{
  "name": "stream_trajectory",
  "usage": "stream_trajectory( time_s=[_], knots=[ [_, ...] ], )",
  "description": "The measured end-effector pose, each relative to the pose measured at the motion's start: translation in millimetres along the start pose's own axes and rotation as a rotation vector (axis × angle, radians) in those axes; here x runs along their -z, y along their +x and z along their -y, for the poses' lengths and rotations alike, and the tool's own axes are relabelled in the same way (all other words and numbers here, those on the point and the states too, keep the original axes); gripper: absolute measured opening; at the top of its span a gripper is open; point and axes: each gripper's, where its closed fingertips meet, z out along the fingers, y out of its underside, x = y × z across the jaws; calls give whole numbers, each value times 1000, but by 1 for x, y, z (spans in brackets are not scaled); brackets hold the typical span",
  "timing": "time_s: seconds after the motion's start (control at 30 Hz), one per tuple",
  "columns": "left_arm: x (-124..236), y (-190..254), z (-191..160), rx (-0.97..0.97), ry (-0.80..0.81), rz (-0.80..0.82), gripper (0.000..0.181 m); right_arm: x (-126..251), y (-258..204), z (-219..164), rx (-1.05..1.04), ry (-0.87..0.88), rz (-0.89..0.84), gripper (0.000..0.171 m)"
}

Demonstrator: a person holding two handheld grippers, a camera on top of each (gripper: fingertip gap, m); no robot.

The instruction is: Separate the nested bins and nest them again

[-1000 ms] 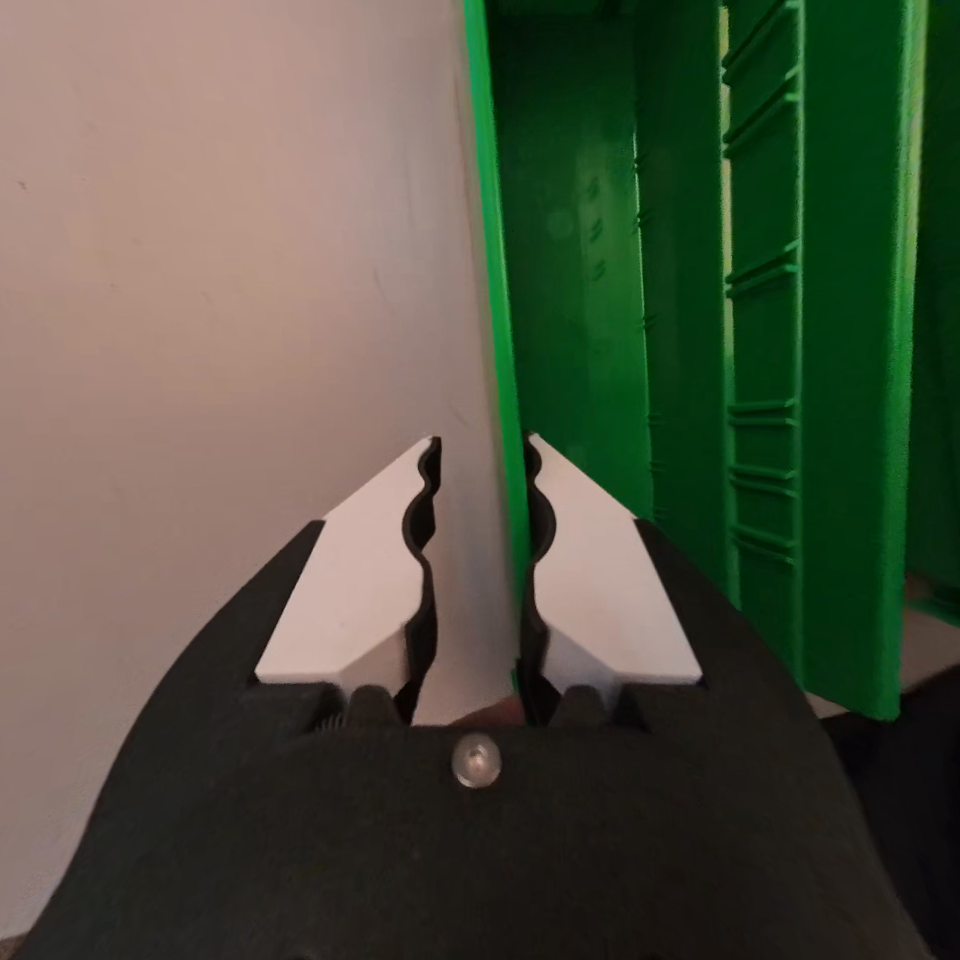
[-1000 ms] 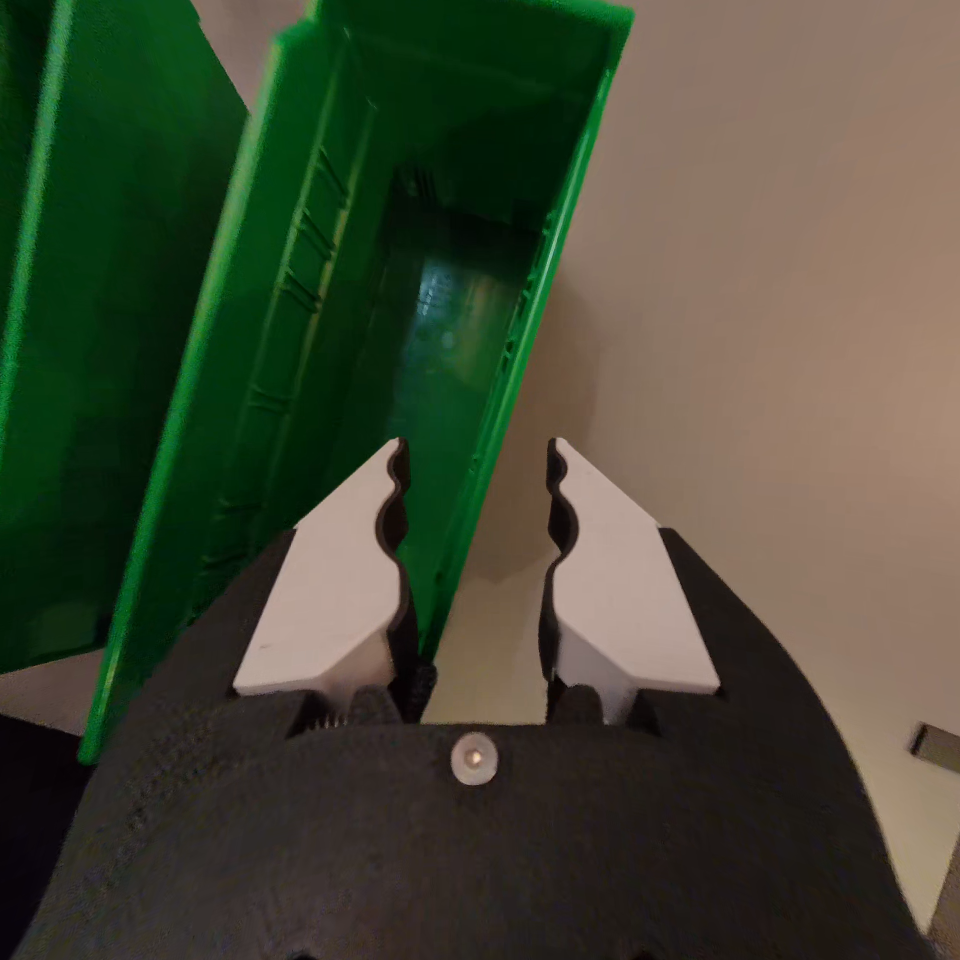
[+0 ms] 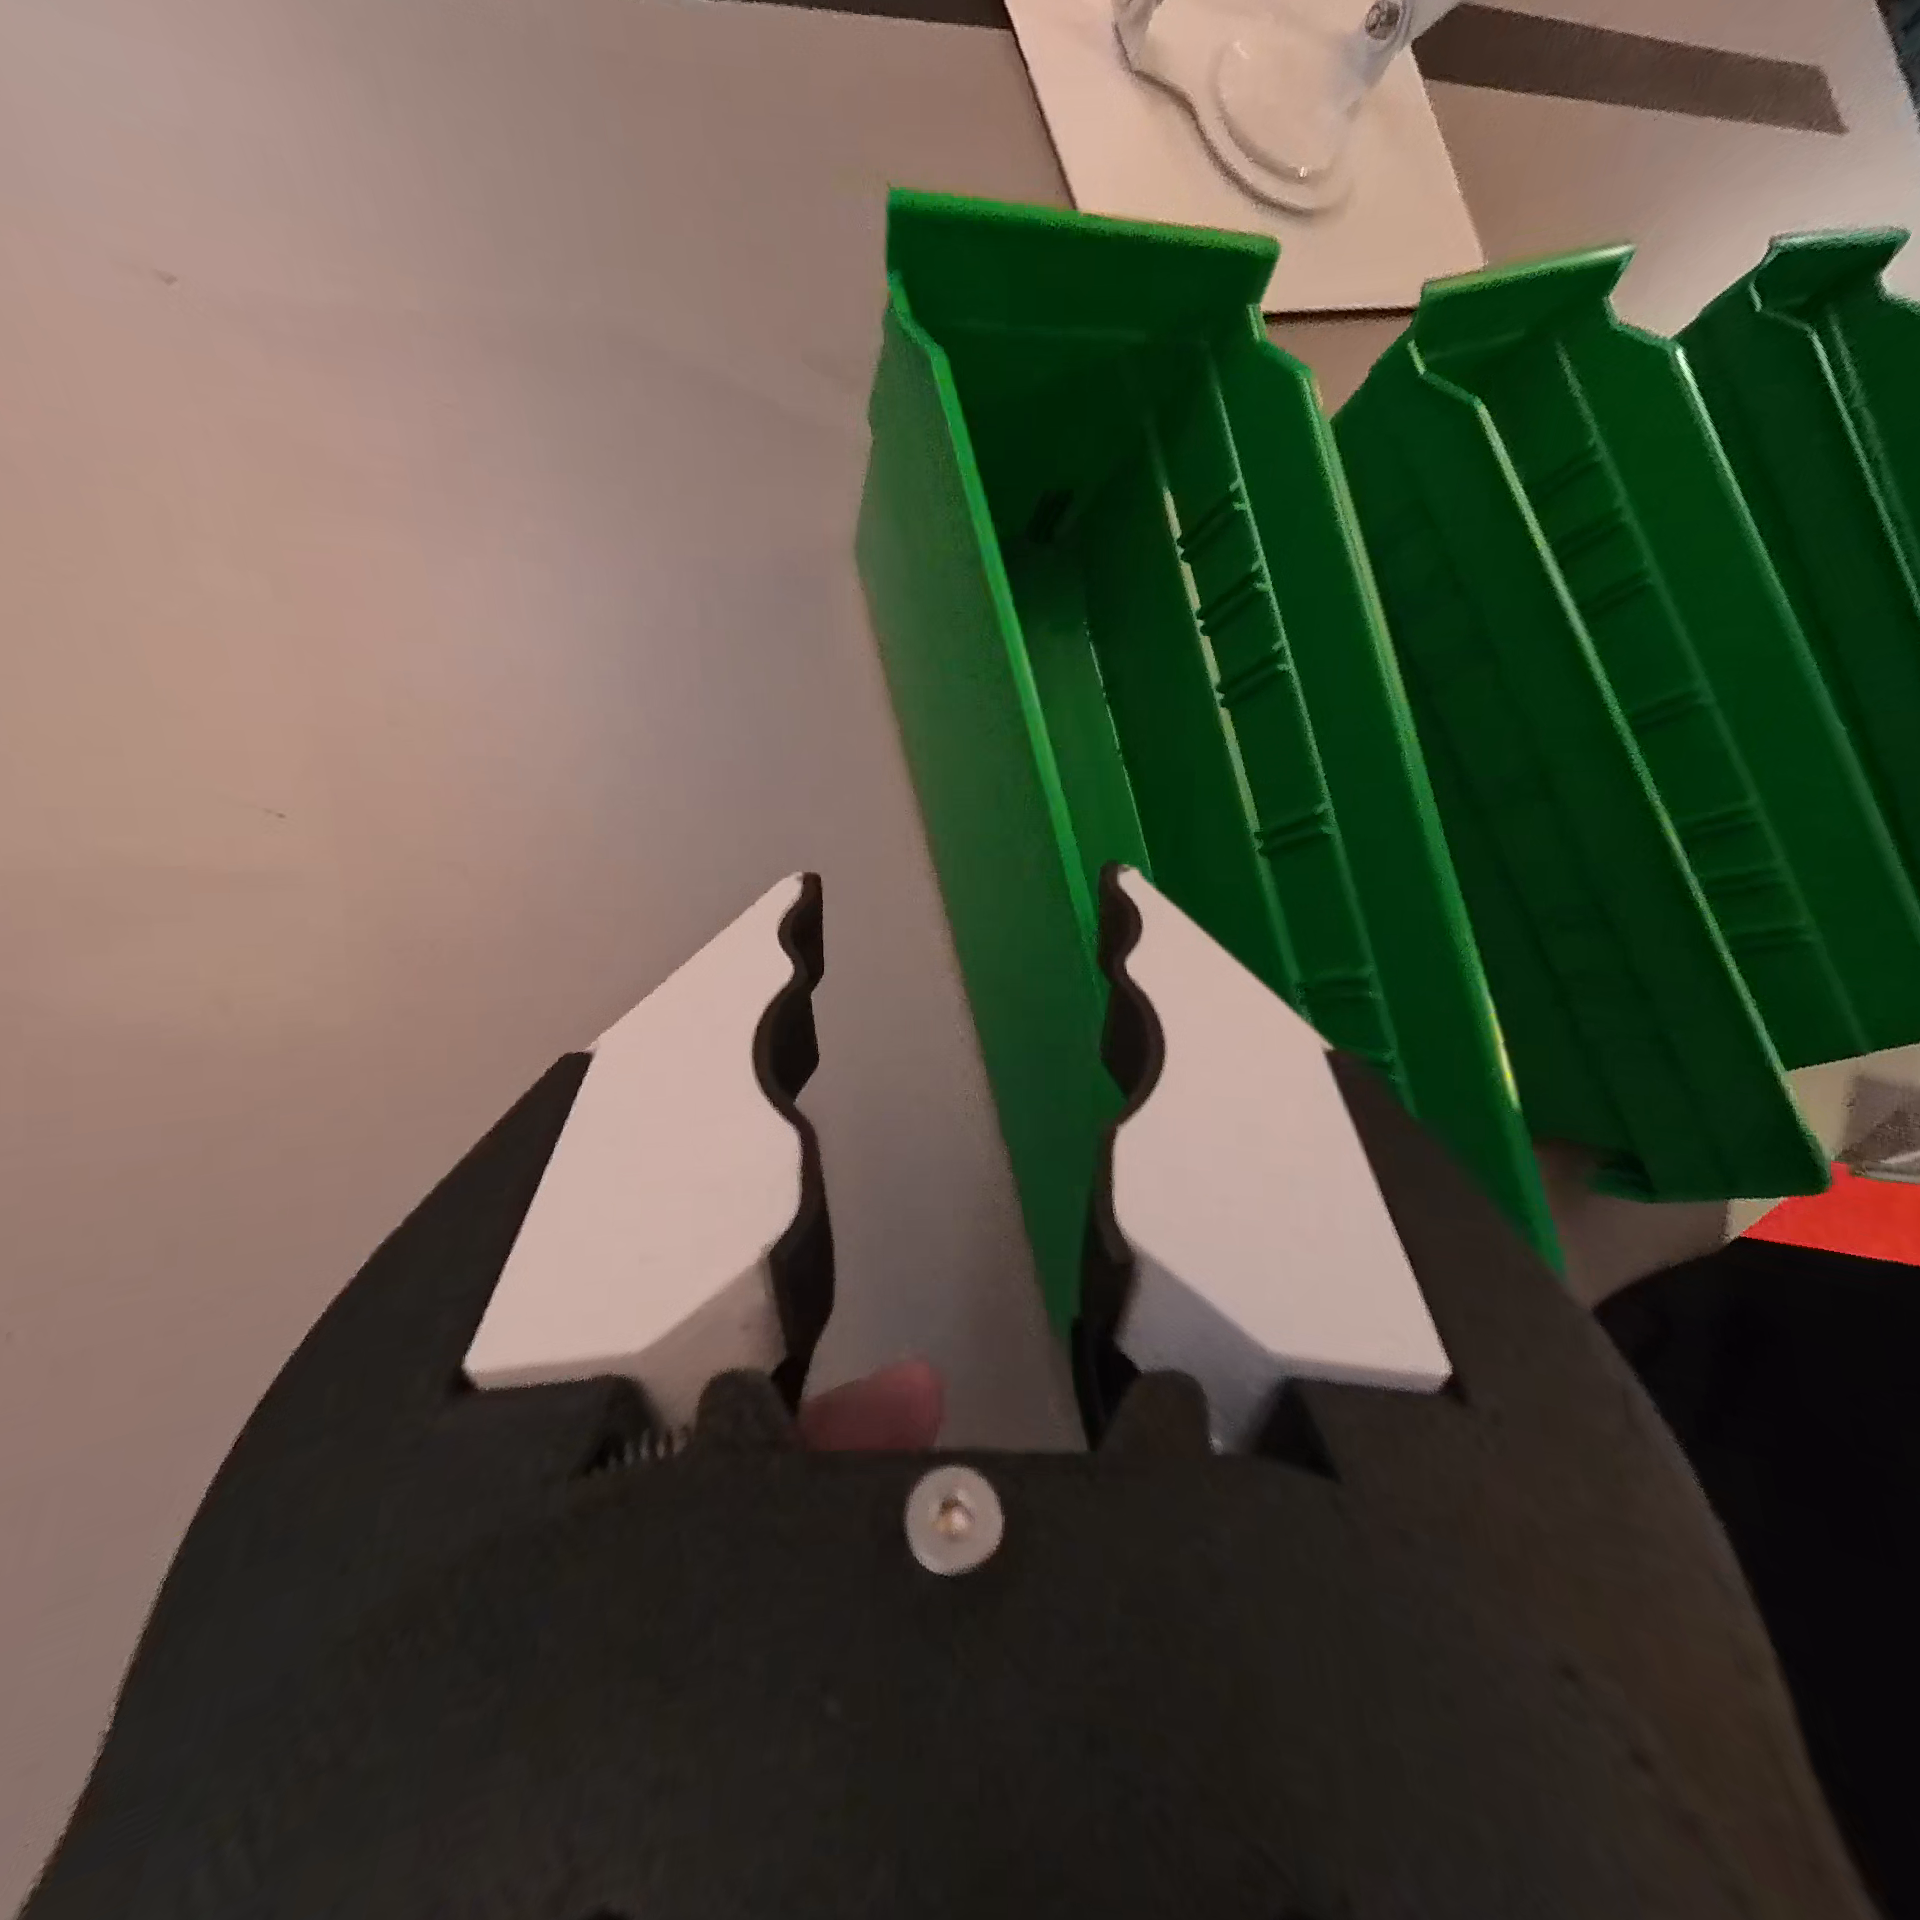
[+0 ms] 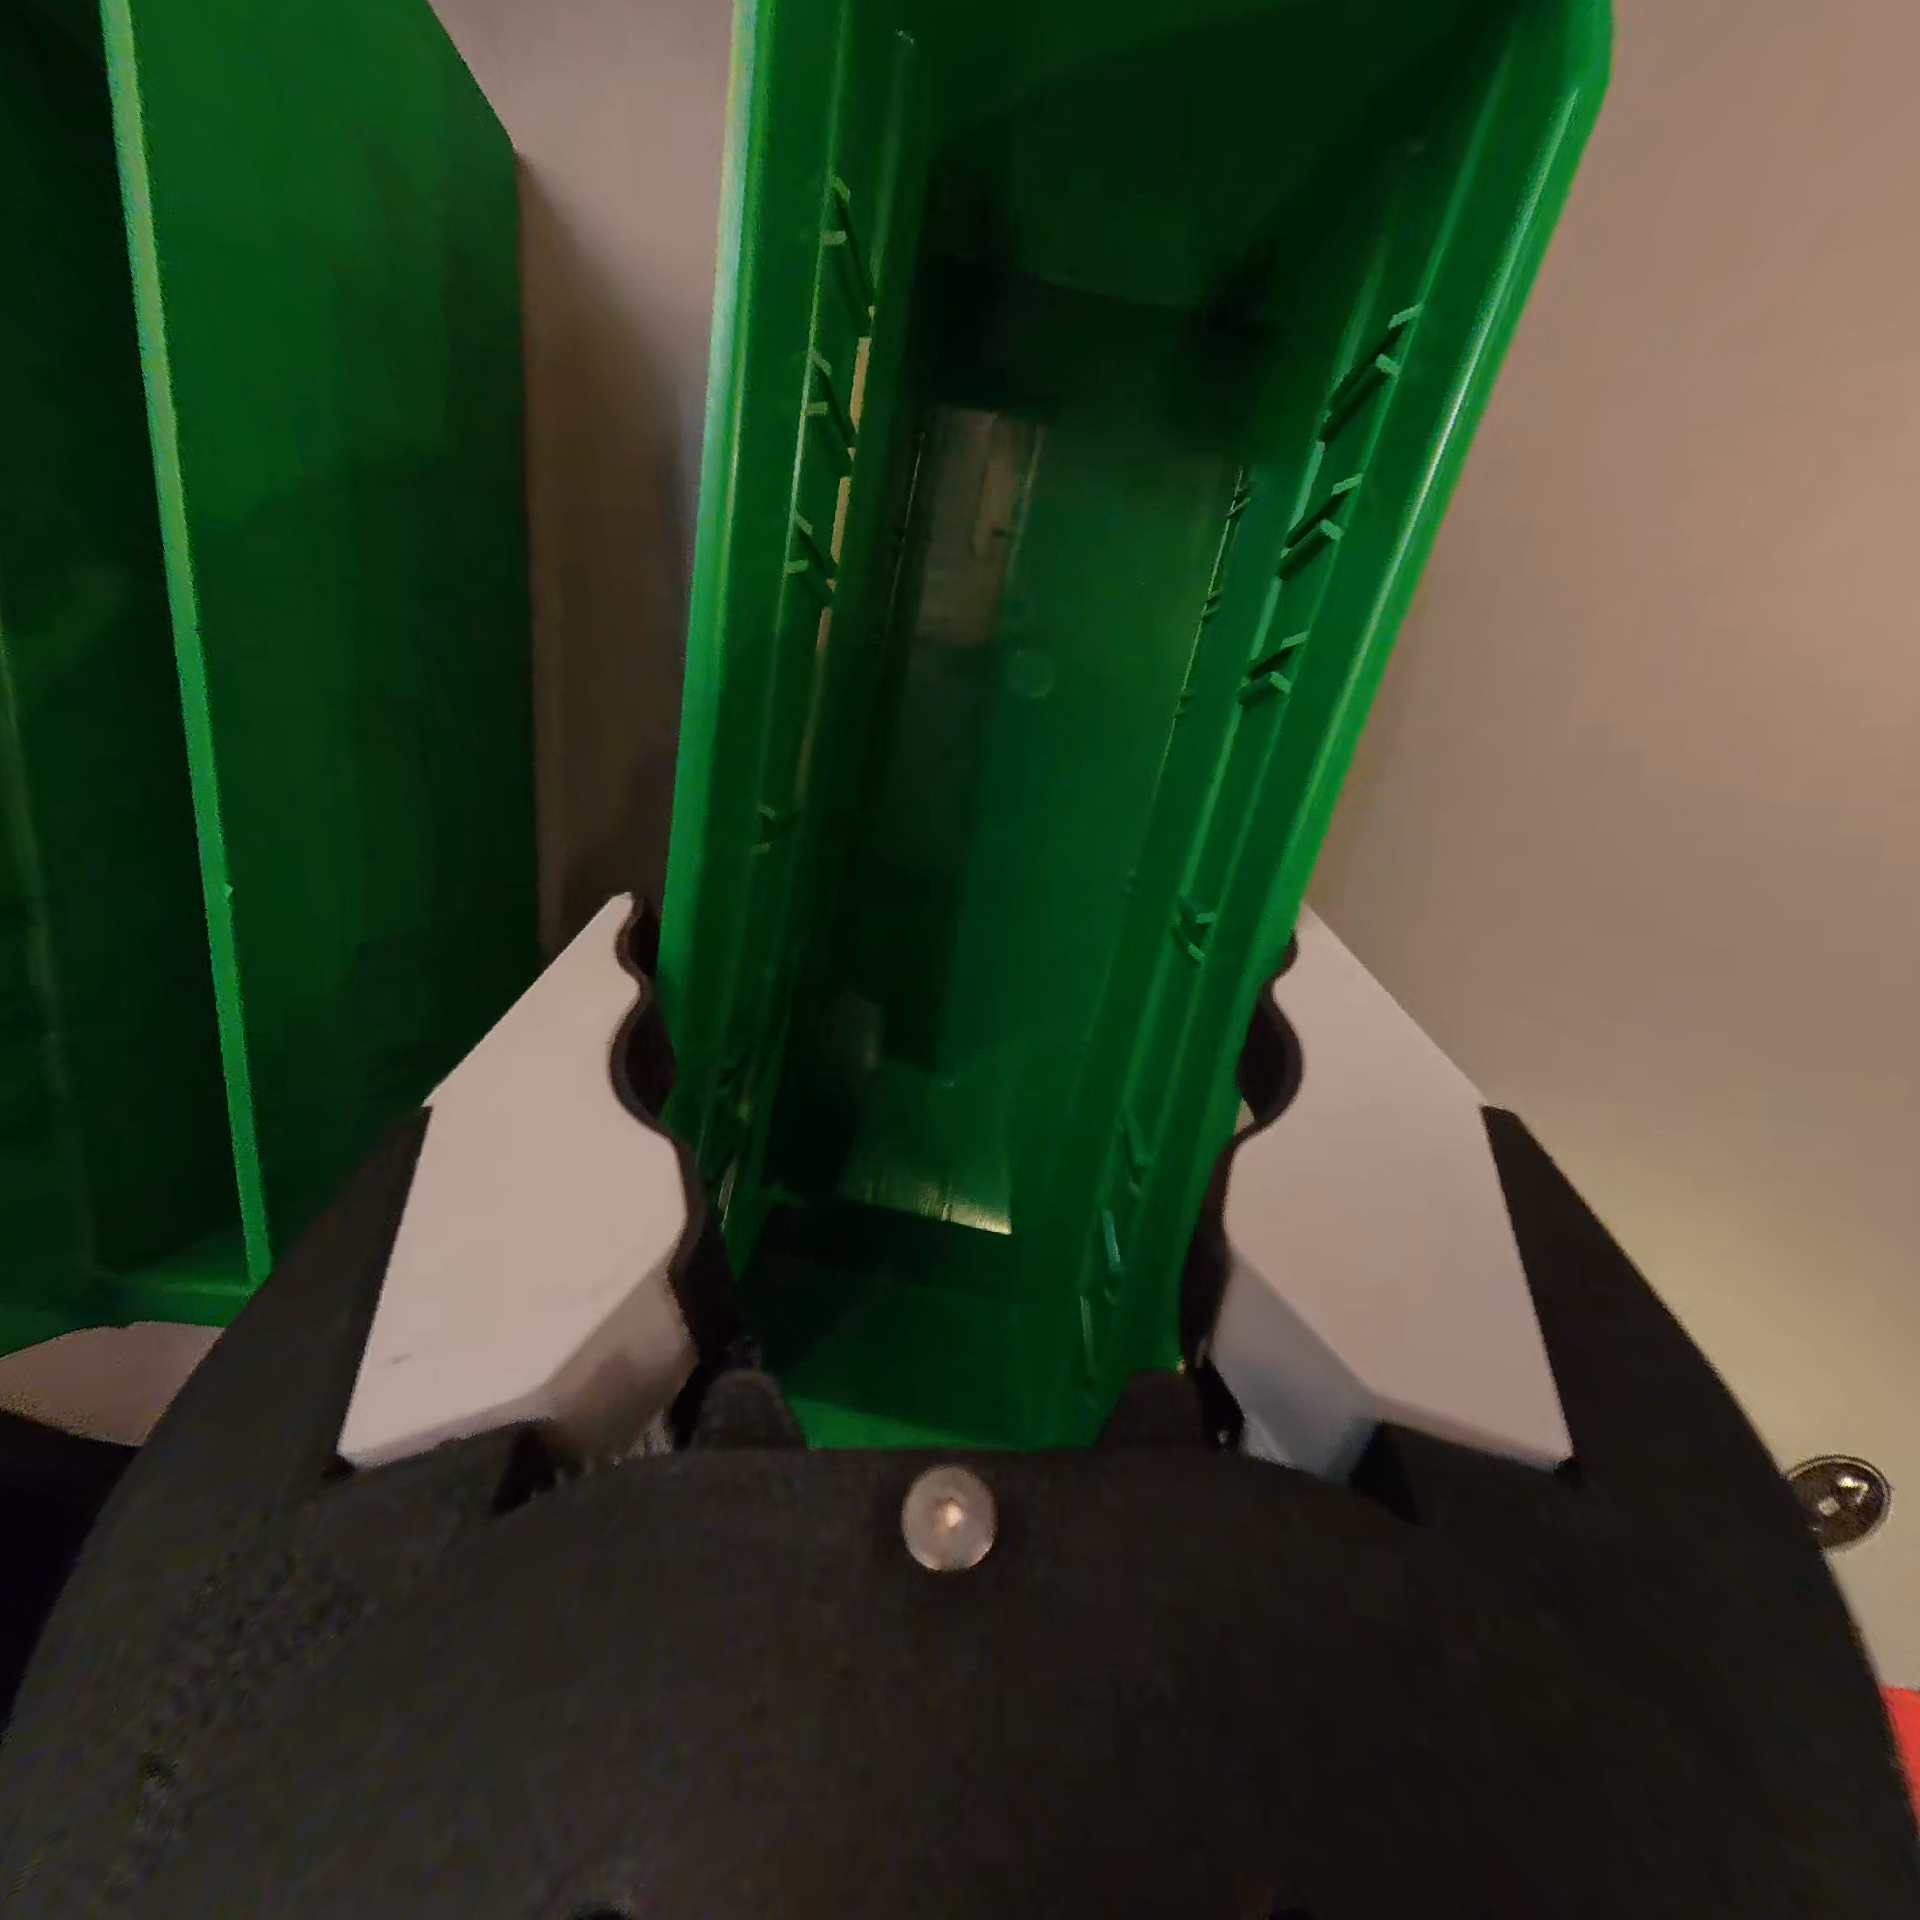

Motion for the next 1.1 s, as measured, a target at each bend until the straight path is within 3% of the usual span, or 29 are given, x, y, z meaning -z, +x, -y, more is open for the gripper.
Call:
stream_trajectory(
  time_s=[0.2, 0.37, 0.57, 0.73, 1.1],
  knots=[
    [6, -32, 10, 23, 59, 16, 48, 15, 6, 8, -60, 47, 5, 103],
    [4, -57, 14, 87, 113, -4, 45, 67, -7, 43, -45, 153, 16, 102],
    [-9, -73, 11, 133, 122, -46, 43, 135, -89, 84, 54, 228, 163, 104],
    [-27, -73, 7, 117, 94, -71, 42, 108, -144, 76, 78, 142, 231, 106],
    [-48, -69, -4, 99, 48, -119, 41, 35, -156, 44, 112, -23, 108, 113]
  ],
)
